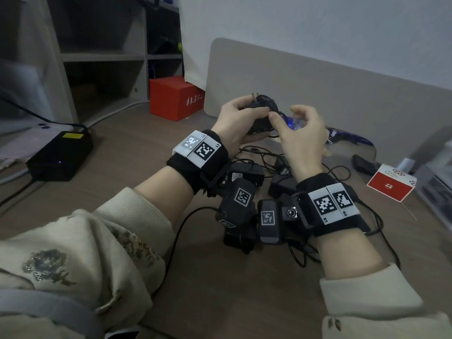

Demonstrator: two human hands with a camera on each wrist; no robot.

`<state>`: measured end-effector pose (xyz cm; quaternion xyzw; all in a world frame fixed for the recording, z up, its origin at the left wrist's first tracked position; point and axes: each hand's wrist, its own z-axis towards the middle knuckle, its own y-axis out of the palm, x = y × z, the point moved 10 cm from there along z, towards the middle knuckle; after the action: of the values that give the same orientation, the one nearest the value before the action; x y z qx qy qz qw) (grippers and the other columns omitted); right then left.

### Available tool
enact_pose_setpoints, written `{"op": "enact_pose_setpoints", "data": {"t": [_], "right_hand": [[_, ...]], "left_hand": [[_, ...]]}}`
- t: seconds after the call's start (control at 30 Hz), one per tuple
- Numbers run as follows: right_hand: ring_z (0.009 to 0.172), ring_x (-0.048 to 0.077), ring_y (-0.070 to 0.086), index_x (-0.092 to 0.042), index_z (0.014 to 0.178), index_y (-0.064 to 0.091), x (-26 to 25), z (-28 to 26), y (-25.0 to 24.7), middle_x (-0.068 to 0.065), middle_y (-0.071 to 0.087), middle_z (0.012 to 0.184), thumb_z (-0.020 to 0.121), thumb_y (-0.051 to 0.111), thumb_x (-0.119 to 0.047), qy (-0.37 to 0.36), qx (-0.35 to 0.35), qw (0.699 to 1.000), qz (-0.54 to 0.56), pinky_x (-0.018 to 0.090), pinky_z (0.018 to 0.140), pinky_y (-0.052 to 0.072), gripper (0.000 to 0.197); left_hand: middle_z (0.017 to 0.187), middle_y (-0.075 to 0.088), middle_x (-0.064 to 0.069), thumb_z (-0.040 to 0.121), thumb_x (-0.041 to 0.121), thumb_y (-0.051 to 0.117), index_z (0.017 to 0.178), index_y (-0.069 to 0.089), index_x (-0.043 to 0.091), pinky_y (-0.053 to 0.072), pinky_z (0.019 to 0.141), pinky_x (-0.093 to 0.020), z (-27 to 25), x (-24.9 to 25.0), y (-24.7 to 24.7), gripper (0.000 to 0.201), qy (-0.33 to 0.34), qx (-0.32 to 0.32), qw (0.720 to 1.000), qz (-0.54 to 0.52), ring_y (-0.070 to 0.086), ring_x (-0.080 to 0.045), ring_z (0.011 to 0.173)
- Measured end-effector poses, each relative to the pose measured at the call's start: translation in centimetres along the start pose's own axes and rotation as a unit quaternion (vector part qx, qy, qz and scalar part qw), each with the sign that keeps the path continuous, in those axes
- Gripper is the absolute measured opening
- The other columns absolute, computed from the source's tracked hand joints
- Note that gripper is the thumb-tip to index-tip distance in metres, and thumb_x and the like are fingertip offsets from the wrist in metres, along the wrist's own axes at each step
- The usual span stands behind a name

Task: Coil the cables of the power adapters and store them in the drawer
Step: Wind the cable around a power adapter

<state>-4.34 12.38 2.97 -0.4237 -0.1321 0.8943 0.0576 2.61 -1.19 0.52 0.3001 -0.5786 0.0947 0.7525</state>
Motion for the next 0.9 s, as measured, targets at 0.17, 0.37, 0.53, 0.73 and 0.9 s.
{"op": "enact_pose_setpoints", "data": {"t": [0.17, 0.37, 0.53, 0.73, 0.9], "right_hand": [[0.097, 0.008, 0.065, -0.026, 0.097, 0.074, -0.6, -0.2, 0.0, -0.013, 0.071, 0.092, 0.077, 0.065, -0.058, -0.011, -0.001, 1.000, 0.004, 0.050, 0.095, 0.047, 0.039], [0.099, 0.009, 0.064, -0.037, 0.093, 0.069, -1.4, -0.3, 0.3, -0.012, 0.071, 0.096, 0.072, 0.059, -0.062, -0.050, -0.014, 0.998, 0.026, 0.053, 0.096, 0.046, 0.034], [0.099, 0.012, 0.065, -0.028, 0.098, 0.073, -2.0, -0.4, 0.0, -0.007, 0.071, 0.097, 0.079, 0.066, -0.042, -0.078, -0.010, 0.996, 0.040, 0.046, 0.093, 0.050, 0.025], [0.085, 0.001, 0.063, -0.016, 0.099, 0.073, -2.7, -0.5, 0.4, -0.005, 0.071, 0.091, 0.089, 0.064, -0.012, -0.085, -0.052, 0.992, 0.075, 0.018, 0.082, 0.052, 0.015], [0.079, -0.003, 0.058, -0.018, 0.096, 0.066, -2.9, -0.5, 0.9, -0.013, 0.063, 0.084, 0.092, 0.059, -0.007, -0.082, -0.074, 0.992, 0.061, 0.011, 0.076, 0.047, 0.014]], "left_hand": [[0.099, 0.066, -0.007, 0.091, 0.001, 0.063, 0.112, 0.066, 0.009, 0.059, 0.061, -0.028, 0.0, 0.1, 0.1, 0.022, 0.003, -0.005, 1.000, -0.012, 0.067, -0.019, 0.082], [0.115, 0.065, -0.012, 0.092, 0.003, 0.063, 0.126, 0.062, 0.007, 0.057, 0.059, -0.027, 0.2, -0.2, 0.1, 0.035, -0.005, 0.000, 1.000, -0.020, 0.067, -0.019, 0.084], [0.119, 0.066, -0.015, 0.092, 0.003, 0.062, 0.125, 0.063, 0.007, 0.058, 0.061, -0.028, 0.1, -0.4, 0.3, 0.034, -0.008, -0.003, 1.000, -0.030, 0.067, -0.020, 0.086], [0.123, 0.066, -0.017, 0.094, 0.009, 0.062, 0.122, 0.065, 0.008, 0.059, 0.064, -0.032, 0.2, -0.6, 0.3, 0.029, -0.014, -0.010, 1.000, -0.016, 0.067, -0.021, 0.092], [0.110, 0.066, -0.009, 0.096, 0.007, 0.059, 0.122, 0.063, 0.010, 0.062, 0.072, -0.036, 0.0, -0.5, 0.5, 0.027, -0.012, -0.016, 1.000, -0.012, 0.067, -0.021, 0.091]]}}
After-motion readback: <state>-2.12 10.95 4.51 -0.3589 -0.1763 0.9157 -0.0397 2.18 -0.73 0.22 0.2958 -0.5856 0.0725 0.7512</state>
